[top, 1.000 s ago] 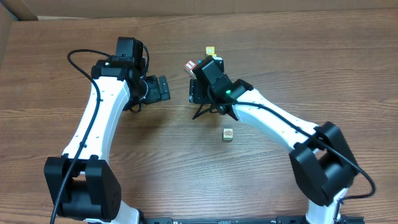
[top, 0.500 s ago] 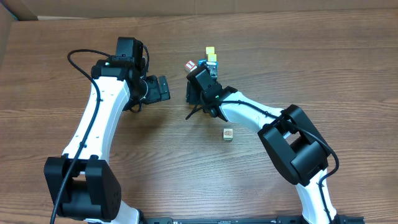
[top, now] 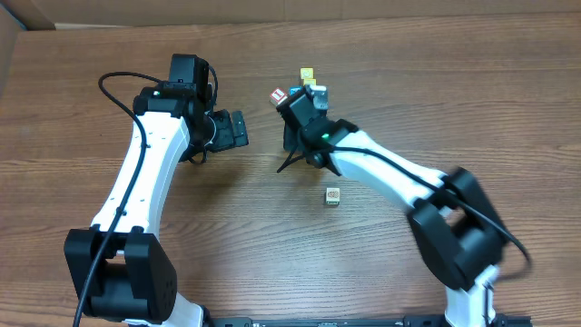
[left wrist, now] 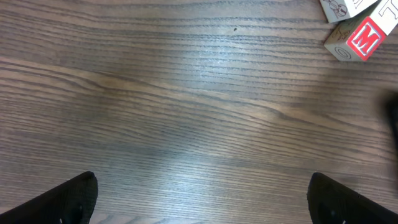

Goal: Flip 4 blocks

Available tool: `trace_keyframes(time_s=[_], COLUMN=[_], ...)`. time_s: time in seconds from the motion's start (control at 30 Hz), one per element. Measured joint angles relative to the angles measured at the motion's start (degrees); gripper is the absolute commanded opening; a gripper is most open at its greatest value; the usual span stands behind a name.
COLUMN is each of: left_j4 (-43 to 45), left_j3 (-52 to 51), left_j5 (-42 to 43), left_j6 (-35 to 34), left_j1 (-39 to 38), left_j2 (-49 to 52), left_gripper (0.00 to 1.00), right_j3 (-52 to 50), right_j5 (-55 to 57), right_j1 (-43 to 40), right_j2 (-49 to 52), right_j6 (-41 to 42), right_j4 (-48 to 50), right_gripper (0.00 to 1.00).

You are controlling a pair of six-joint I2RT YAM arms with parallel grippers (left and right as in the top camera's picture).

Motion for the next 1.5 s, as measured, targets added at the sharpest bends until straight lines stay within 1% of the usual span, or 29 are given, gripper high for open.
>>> trace_keyframes(time_s=[0.13,0.2,0.33,0.5,0.7,0.73,0.77,0.8,0.87,0.97,1.03,1.07,1.2,1.27,1.33,1.5], left_j4=[0.0,0.0,0.0,0.0,0.0,0.0,0.0,0.0,0.0,0.0,0.0,0.0,0.0,0.0,0.0,0.0], left_j3=[0.0,0.0,0.0,0.0,0.0,0.0,0.0,0.0,0.0,0.0,0.0,0.0,0.0,0.0,0.0,0.0], left_j5=[0.0,0.0,0.0,0.0,0.0,0.0,0.0,0.0,0.0,0.0,0.0,0.0,0.0,0.0,0.0,0.0], left_j6=[0.0,0.0,0.0,0.0,0.0,0.0,0.0,0.0,0.0,0.0,0.0,0.0,0.0,0.0,0.0,0.0], left_j1=[0.0,0.0,0.0,0.0,0.0,0.0,0.0,0.0,0.0,0.0,0.0,0.0,0.0,0.0,0.0,0.0], left_j2=[0.0,0.0,0.0,0.0,0.0,0.0,0.0,0.0,0.0,0.0,0.0,0.0,0.0,0.0,0.0,0.0], left_gripper=[1.00,1.00,1.00,1.00,1.00,1.00,1.00,1.00,1.00,1.00,1.00,1.00,1.00,1.00,1.00,1.00], right_j3=[0.0,0.3,0.0,-6.2,-14.0,-14.9,-15.5,-15.9,-16.4,-16.5,-16.5,-16.5,-15.5,-13.6,-11.0,-9.0], right_j5=[-1.4,-2.5,-4.5,-5.6,-4.4,-4.0,-3.8,-3.6,-3.1,-2.6,-2.4,-2.3,-2.3,-2.3,-2.4,-2.5], right_j1=[1.0,2.4,5.4,9.3,12.1,12.1,12.0,12.0,12.0,12.0,12.0,12.0,12.0,11.9,11.8,11.3], right_j2=[-9.6,-13.5,-14.7,-13.7,-13.1,-13.1,-13.1,-13.1,-13.1,-13.1,-13.1,-13.1,-13.1,-13.1,-13.1,-13.0], right_j6=[0.0,0.2,3.5,7.8,10.8,10.9,11.0,11.0,11.2,11.3,11.0,10.5,6.8,4.9,3.2,1.9], right_j4=[-6.8,-12.3,-19.8,-20.5,-14.2,-12.9,-11.8,-11.2,-10.5,-10.3,-10.0,-9.5,-8.5,-9.0,-8.4,-6.6], right_gripper=[0.36,0.36,0.36,0.36,0.37,0.40,0.47,0.52,0.53,0.65,0.70,0.71,0.71,0.68,0.60,0.20])
